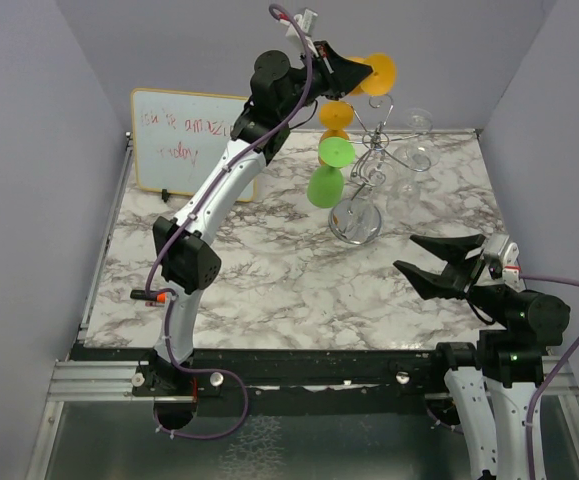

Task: Place the wine glass upside down on the wine glass rack

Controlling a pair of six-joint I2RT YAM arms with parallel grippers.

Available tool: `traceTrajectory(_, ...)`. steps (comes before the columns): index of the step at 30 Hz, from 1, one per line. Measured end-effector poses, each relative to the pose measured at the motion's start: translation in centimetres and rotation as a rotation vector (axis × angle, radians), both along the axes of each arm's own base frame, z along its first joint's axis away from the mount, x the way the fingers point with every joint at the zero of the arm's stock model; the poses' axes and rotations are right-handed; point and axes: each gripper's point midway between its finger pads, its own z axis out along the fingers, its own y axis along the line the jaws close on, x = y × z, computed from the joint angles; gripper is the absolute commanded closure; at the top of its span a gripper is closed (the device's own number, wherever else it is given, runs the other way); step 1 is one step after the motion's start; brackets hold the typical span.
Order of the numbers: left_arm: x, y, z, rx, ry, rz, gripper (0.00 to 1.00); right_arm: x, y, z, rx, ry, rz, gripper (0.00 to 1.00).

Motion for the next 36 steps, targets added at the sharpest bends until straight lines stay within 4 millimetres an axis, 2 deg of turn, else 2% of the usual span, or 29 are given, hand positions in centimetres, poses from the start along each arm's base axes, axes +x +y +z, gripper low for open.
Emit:
traceTrajectory(5, 0.7, 0.0, -0.7, -0.023, 0.033, 0.017, 1.00, 0.0, 0.0, 0.0, 0.000, -0.001, 0.001, 0.39)
traceTrajectory(11, 2.0, 0.2, -2.5, -0.045, 0.122, 0.066, 1.00, 0.0, 0.0, 0.0, 0.000, -0.001, 0.001, 0.39)
traceTrajectory(23, 2.4, 0.2, -2.2, -0.147, 0.237, 0.056, 1.00, 0.0, 0.0, 0.0, -0.001, -0.003, -0.002, 0.39)
traceTrajectory(32, 4.2, -0.4, -5.0, -0.163, 0.322, 0.070, 1.00, 0.0, 0.0, 0.0, -0.001, -0.003, -0.002, 0.39)
traceTrajectory(36, 4.3, -0.4, -5.1, -0.171, 0.336, 0.070, 1.00, 0.0, 0.0, 0.0, -0.001, -0.003, -0.003, 0.39)
